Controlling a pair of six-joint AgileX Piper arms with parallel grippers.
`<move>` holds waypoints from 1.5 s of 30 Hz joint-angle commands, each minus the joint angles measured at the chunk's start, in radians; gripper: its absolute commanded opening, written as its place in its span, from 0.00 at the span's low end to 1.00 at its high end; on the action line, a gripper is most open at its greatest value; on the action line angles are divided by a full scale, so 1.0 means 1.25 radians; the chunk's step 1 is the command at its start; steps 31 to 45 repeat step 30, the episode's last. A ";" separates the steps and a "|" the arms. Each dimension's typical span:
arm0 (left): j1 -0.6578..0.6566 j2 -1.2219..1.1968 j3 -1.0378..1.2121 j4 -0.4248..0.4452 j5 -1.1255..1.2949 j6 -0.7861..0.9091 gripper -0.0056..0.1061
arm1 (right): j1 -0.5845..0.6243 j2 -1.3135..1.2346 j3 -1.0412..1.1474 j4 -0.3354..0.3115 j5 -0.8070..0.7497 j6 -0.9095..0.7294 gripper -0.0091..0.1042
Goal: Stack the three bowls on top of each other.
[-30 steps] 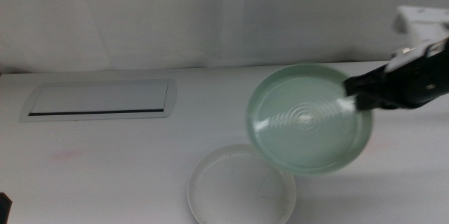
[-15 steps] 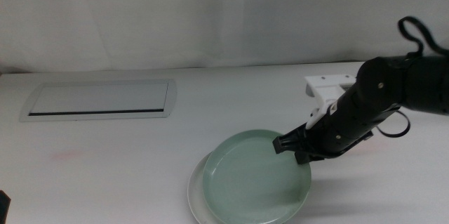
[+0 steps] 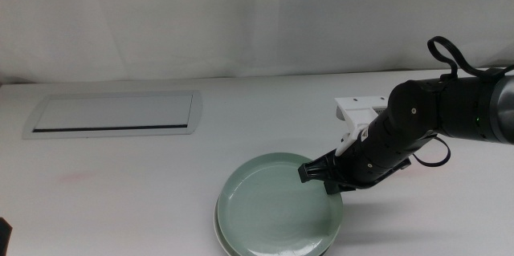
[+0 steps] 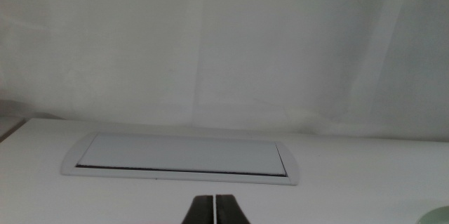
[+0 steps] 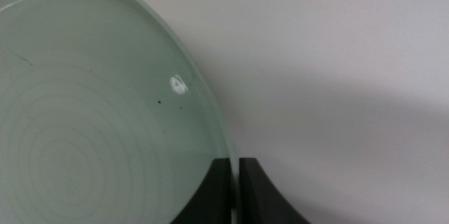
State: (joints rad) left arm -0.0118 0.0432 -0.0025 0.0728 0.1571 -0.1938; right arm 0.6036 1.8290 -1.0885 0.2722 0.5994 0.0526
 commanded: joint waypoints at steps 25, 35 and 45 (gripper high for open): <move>0.001 -0.002 0.031 -0.002 -0.012 0.009 0.02 | -0.343 -0.390 0.001 -0.333 0.058 0.022 0.99; 0.001 -0.002 0.031 -0.002 -0.012 0.011 0.02 | -0.475 -0.561 0.008 -0.287 0.081 -0.060 0.79; 0.001 -0.002 0.031 -0.002 -0.012 0.011 0.02 | -0.475 -0.561 0.008 -0.287 0.081 -0.060 0.79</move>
